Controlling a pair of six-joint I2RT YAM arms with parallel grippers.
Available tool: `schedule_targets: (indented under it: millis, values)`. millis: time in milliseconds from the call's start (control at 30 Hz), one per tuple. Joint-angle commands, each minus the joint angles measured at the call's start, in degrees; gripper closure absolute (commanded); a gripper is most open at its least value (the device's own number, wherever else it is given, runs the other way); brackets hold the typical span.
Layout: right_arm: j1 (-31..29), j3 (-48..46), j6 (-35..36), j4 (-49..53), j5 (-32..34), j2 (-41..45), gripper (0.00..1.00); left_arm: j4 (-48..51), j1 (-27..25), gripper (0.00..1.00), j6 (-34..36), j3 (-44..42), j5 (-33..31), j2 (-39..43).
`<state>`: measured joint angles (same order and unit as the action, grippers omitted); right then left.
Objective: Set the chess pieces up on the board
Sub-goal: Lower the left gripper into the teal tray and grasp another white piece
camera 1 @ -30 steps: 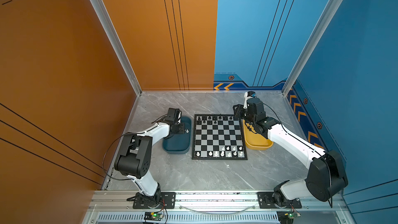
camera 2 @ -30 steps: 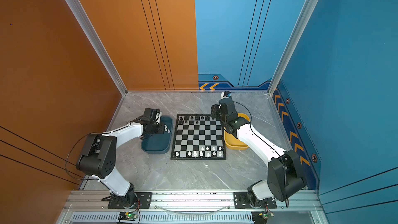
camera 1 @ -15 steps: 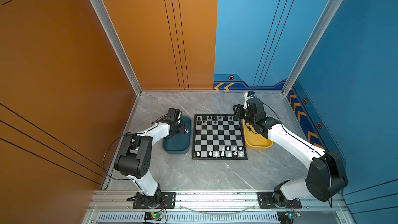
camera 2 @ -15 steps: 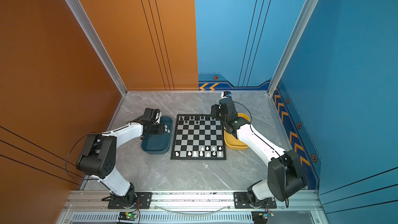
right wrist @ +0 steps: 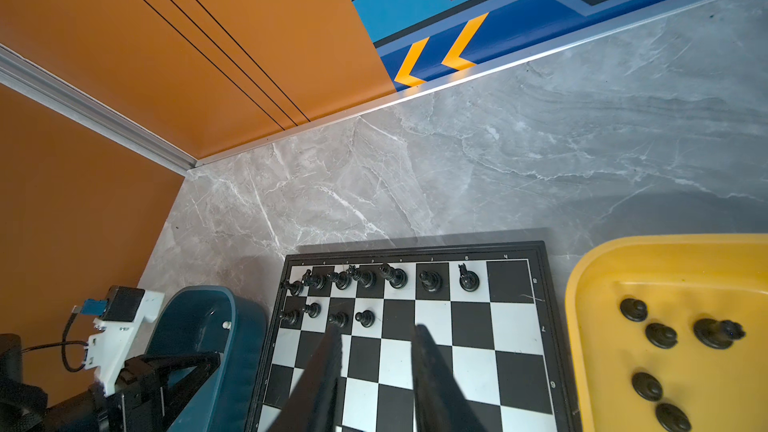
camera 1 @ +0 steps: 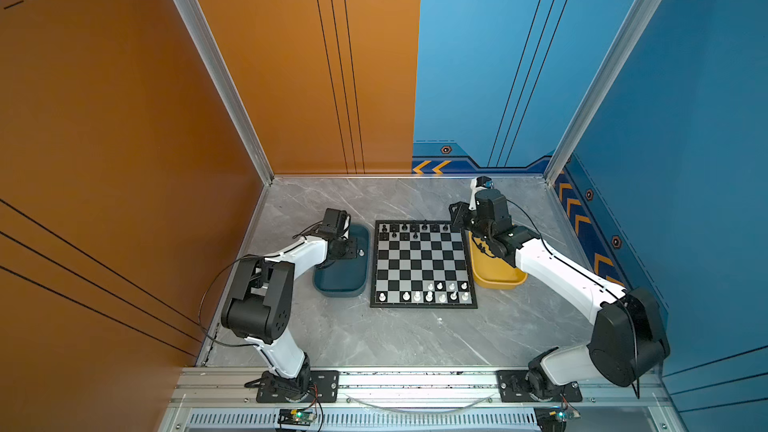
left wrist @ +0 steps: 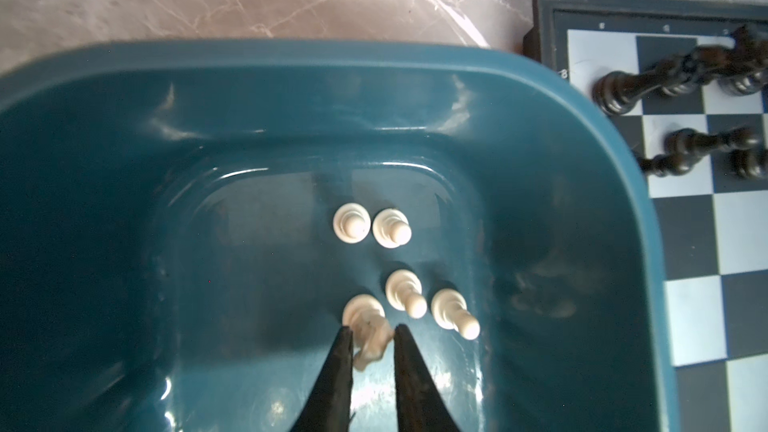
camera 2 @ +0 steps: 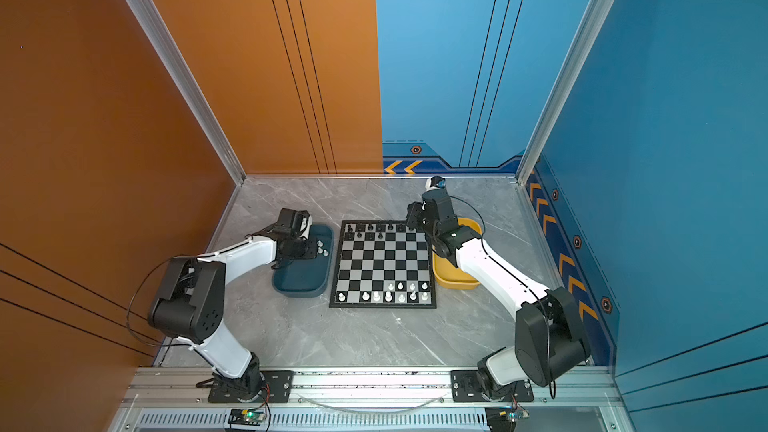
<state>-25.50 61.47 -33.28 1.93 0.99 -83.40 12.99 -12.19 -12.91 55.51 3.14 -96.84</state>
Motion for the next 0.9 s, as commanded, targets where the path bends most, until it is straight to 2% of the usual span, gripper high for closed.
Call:
schedule_targets:
  millis: [0,300,433,533,867]
  values:
    - [0.36,1.7,0.89,0.54,-1.05,-0.89,0.69,1.86,-0.55,0.8,-0.1,2.02,1.06,-1.43]
    - [0.61,1.58,0.87,0.6,-1.18,-0.89,0.69,2.65,-0.95,0.84,0.07,2.89,0.7,-2.3]
    - [0.71,1.48,0.86,0.61,-1.19,-0.74,0.69,3.0,-1.07,0.9,0.07,2.97,0.16,-2.22]
    - [0.71,1.44,0.87,0.69,-1.28,-0.72,0.69,4.0,-1.17,1.0,-0.09,3.12,-0.6,-1.46]
    - [0.71,1.41,0.8,0.79,-1.38,-0.28,0.69,7.95,-2.96,1.0,-0.71,2.91,-4.92,9.62]
